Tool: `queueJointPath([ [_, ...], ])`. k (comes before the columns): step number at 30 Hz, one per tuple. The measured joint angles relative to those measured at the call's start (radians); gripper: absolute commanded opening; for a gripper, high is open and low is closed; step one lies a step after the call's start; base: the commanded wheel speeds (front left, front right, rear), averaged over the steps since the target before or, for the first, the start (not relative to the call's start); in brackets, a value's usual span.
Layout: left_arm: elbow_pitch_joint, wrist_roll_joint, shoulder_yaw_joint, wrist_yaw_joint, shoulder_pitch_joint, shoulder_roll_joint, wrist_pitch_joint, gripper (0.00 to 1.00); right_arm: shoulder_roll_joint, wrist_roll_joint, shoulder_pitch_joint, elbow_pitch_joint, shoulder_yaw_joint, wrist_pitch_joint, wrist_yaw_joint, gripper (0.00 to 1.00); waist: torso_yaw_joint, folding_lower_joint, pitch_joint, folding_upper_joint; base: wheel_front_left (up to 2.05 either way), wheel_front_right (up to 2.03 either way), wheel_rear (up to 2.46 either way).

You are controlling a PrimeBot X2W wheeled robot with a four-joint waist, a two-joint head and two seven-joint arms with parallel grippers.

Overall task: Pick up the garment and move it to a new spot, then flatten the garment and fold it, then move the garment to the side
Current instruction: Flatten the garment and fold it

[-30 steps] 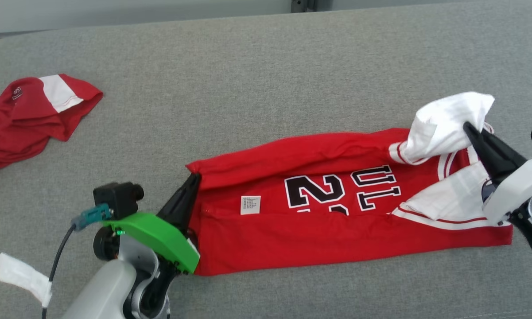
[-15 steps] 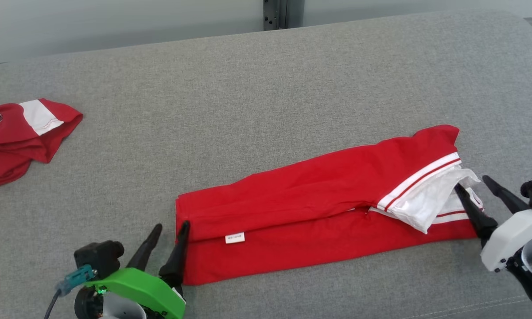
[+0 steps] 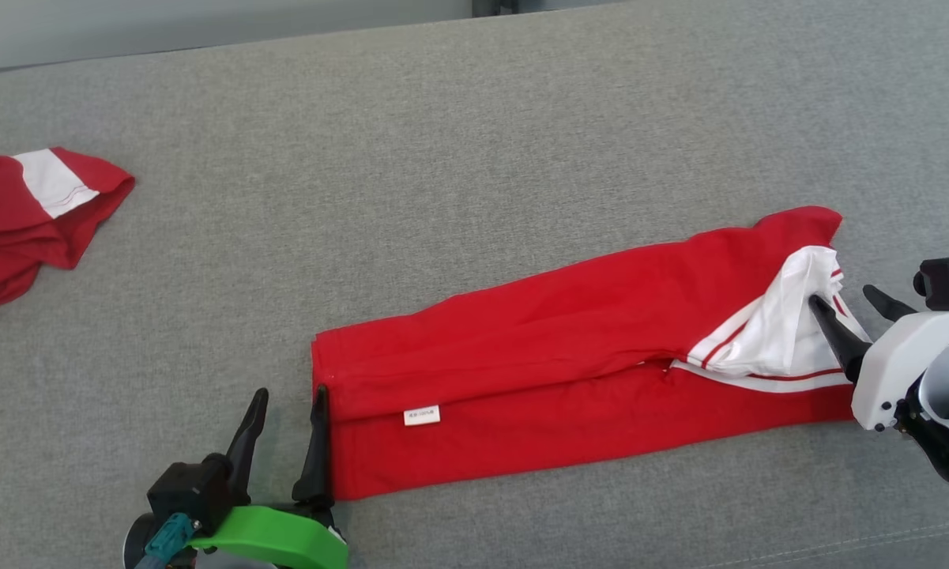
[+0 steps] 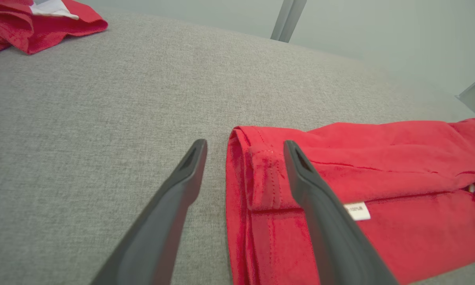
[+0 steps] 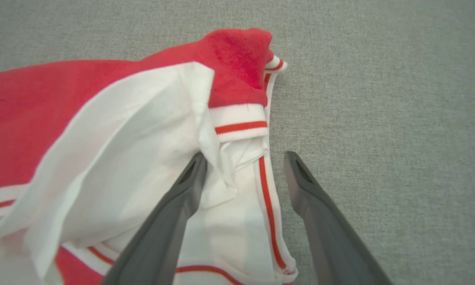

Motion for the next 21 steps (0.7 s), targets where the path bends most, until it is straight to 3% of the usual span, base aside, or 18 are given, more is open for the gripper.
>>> queueJointPath([
  [8, 0.043, 0.064, 0.084, -0.083, 0.008, -0.086, -0.001, 1.00, 0.027, -0.024, -0.030, 0.109, -0.020, 0.069, 0.000, 1.00, 0.058, 0.0000, 0.036, -0.0001, 0.00, 0.00, 0.00],
  [13, 0.052, 0.113, 0.159, -0.124, 0.036, -0.111, -0.001, 1.00, 0.008, 0.064, -0.029, 0.095, -0.004, 0.148, -0.006, 1.00, 0.080, 0.0000, 0.047, -0.0001, 0.00, 0.00, 0.00],
  [14, 0.054, 0.121, 0.170, -0.133, 0.040, -0.115, -0.001, 1.00, 0.000, 0.087, -0.029, 0.086, 0.003, 0.165, -0.007, 0.82, 0.081, 0.0000, 0.047, -0.0001, 0.00, 0.00, 0.00],
  [15, 0.054, 0.138, 0.185, -0.143, 0.045, -0.122, -0.001, 1.00, -0.008, 0.113, -0.027, 0.071, 0.015, 0.177, -0.007, 0.11, 0.081, 0.0000, 0.046, -0.0001, 0.00, 0.00, 0.00],
  [16, 0.052, 0.146, 0.199, -0.152, 0.048, -0.133, -0.001, 1.00, -0.011, 0.144, -0.021, 0.057, 0.019, 0.181, -0.007, 0.00, 0.081, 0.0000, 0.044, -0.0001, 0.00, 0.00, 0.00],
  [21, 0.058, 0.195, 0.251, -0.201, 0.070, -0.167, -0.001, 1.00, -0.043, 0.244, 0.012, 0.020, 0.032, 0.169, 0.000, 0.00, 0.075, 0.0000, 0.025, 0.0000, 0.00, 0.00, 0.00],
])
